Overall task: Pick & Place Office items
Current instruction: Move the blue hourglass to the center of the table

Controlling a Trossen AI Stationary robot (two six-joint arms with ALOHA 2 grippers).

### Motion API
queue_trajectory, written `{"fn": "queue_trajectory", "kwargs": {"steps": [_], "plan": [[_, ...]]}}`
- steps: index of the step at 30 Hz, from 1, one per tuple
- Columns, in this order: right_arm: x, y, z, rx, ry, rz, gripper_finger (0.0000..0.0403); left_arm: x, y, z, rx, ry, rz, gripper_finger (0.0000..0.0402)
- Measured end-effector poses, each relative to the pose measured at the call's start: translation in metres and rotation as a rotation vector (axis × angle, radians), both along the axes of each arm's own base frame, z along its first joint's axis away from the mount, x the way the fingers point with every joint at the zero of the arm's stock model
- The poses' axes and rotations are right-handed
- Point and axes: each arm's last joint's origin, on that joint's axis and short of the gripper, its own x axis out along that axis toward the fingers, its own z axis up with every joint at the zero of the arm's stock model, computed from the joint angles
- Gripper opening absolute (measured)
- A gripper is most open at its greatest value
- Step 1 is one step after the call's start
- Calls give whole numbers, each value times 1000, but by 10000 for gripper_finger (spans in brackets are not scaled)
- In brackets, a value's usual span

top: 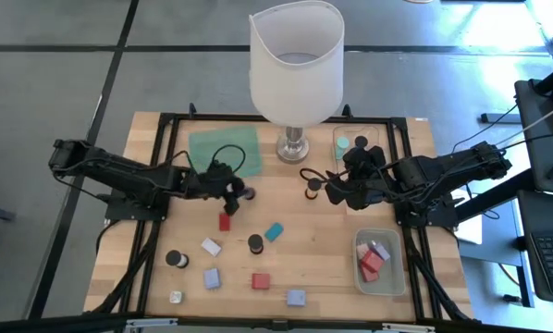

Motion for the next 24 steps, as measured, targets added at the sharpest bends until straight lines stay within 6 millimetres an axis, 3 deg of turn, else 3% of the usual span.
{"fn": "queue_trajectory", "kwargs": {"steps": [4, 9, 15, 24], "plan": [[0, 0, 0, -1, 1, 1, 318, 24, 10, 3, -20, -5, 3, 211], [0, 0, 0, -4, 5, 5, 318, 75, 14, 9, 51, 62, -108, 208], [0, 0, 0, 5, 8, 9, 318, 127, 28, -7, 80, 222, -133, 212], [0, 1, -1, 22, 13, 18, 318, 174, 50, -14, 0, 255, -166, 210]]}}
